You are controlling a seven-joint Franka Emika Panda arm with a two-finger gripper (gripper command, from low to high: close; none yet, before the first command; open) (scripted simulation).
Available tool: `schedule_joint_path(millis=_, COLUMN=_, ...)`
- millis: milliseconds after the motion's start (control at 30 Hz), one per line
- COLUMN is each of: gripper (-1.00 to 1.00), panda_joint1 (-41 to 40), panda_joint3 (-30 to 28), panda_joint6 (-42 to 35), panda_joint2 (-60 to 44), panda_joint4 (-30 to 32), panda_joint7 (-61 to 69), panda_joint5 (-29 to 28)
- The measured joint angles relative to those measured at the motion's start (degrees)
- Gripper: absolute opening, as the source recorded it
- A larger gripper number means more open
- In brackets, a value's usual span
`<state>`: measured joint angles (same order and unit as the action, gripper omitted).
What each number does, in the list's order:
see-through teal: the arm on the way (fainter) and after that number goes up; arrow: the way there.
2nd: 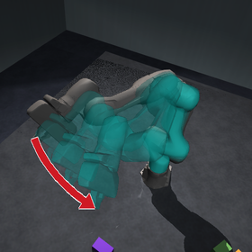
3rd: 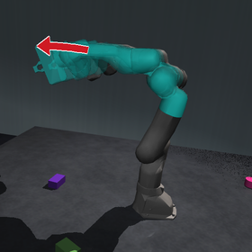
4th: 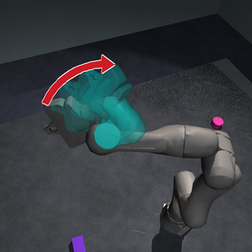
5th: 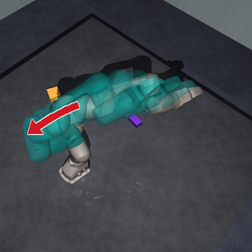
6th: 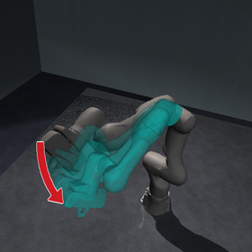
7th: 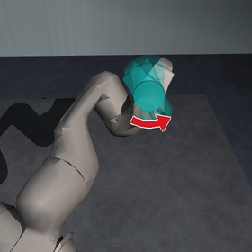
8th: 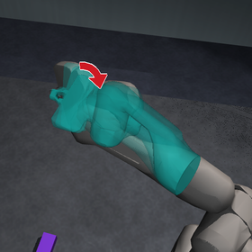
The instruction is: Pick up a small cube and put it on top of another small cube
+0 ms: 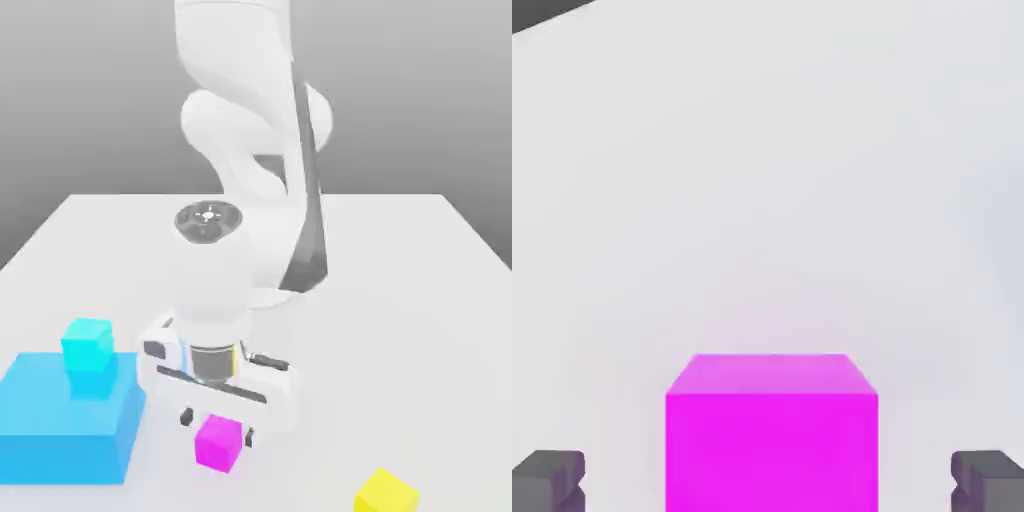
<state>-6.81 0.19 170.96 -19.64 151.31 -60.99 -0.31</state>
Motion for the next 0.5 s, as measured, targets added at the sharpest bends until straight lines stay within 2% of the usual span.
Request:
schedule_joint_path(millis=200, gripper=-1.0, panda_joint1=-0.1, panda_joint3=0.1, panda_joint6=0.3, panda_joint2=-0.3, panda_joint4=-0.1, panda_joint7=-0.2, panda_joint5=-0.2)
schedule_joint_path(millis=400, gripper=-1.0, panda_joint1=-0.5, panda_joint3=0.1, panda_joint6=-8.6, panda_joint2=10.7, panda_joint4=2.1, panda_joint7=-0.4, panda_joint5=0.0)
schedule_joint_path(millis=500, gripper=-1.0, panda_joint1=-4.8, panda_joint3=-2.5, panda_joint6=-14.4, panda_joint2=16.9, panda_joint4=2.5, panda_joint7=-5.9, panda_joint5=-0.4)
